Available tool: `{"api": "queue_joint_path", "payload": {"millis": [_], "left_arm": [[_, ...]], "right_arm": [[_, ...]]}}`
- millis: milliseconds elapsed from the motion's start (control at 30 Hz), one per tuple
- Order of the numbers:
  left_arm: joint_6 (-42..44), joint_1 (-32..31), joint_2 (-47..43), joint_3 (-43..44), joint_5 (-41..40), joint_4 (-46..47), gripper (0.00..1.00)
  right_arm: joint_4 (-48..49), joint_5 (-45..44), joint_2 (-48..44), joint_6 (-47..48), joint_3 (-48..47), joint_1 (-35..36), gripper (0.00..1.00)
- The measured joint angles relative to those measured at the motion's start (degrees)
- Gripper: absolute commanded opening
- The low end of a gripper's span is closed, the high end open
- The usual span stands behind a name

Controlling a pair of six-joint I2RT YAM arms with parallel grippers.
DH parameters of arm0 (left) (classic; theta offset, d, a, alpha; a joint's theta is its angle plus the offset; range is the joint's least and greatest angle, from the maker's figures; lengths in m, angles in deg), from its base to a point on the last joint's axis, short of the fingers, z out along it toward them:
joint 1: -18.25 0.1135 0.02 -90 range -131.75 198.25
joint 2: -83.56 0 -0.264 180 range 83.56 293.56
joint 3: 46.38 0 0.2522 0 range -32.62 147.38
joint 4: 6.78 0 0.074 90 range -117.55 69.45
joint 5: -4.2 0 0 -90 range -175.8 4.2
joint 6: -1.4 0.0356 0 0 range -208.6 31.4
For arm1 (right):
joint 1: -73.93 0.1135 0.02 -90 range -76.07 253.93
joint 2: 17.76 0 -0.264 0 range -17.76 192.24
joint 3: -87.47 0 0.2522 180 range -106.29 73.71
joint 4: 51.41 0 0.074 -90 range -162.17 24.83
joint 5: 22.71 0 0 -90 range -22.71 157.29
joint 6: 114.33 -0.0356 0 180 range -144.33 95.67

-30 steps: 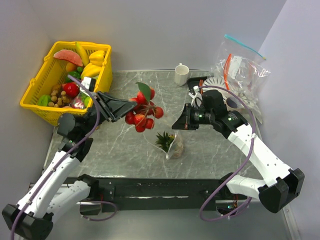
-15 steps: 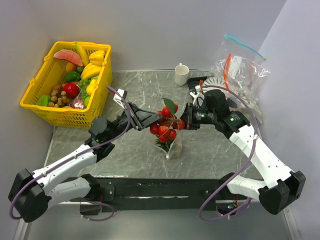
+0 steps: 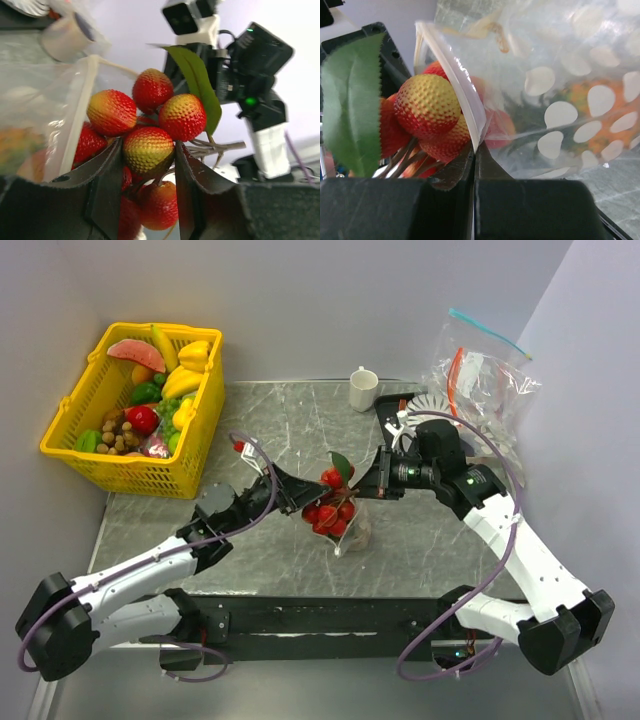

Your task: Place the food in the zip-top bag and seal the zipper

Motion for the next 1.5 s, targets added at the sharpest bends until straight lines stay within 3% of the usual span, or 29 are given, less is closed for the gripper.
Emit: {"api": "queue_joint_path", "payload": {"millis": [200, 300, 333, 400, 433, 533, 700, 1133, 1267, 1400, 1500], "left_arm": [[5.6, -0.6, -0.6, 0.8, -3.8, -7.8, 0.15], [7.5, -1.5, 1.6, 2.6, -4.5, -11.3, 0.29], [8.1, -1.8, 2.6, 3.5, -4.6, -12.6, 0.4], [9.0, -2.4, 4.7, 5.4, -4.7, -15.4, 0.49], [9.6, -2.8, 5.7, 6.7, -4.9, -17.3, 0.6], [11.3, -3.7, 7.4, 9.9, -6.1, -22.5, 0.77], [13.9, -4.1, 7.0, 14.1, -8.3, -28.9, 0.92], [19.0, -4.1, 5.7, 29.6, -12.7, -48.6, 0.88], [19.9, -4.1, 4.1, 29.4, -15.3, -53.0, 0.86], [19.8, -4.1, 2.4, 23.8, -16.5, -52.9, 0.73], [19.7, -4.1, 2.1, 17.6, -16.7, -52.9, 0.75]], "right_arm": [[-0.2, 0.0, -0.4, 0.2, 0.4, -0.7, 0.0], [-0.2, 0.0, -0.5, 0.2, 0.4, -1.0, 0.0], [-0.2, 0.1, -0.5, 0.2, 0.4, -1.2, 0.0], [-0.3, 0.1, -0.5, 0.2, 0.4, -1.3, 0.0], [-0.3, 0.1, -0.5, 0.3, 0.4, -1.4, 0.0], [-0.3, 0.1, -0.5, 0.4, 0.6, -1.7, 0.0], [-0.6, 0.0, -0.7, 0.8, 1.2, -2.5, 0.0], [-0.5, 0.5, -1.2, 1.3, 3.0, -5.2, 0.0], [-0.3, 0.8, -1.2, 1.3, 3.1, -5.9, 0.0], [0.0, 1.1, -1.2, 1.3, 3.1, -6.0, 0.0], [0.0, 1.6, -1.2, 1.3, 3.3, -6.0, 0.0]]}}
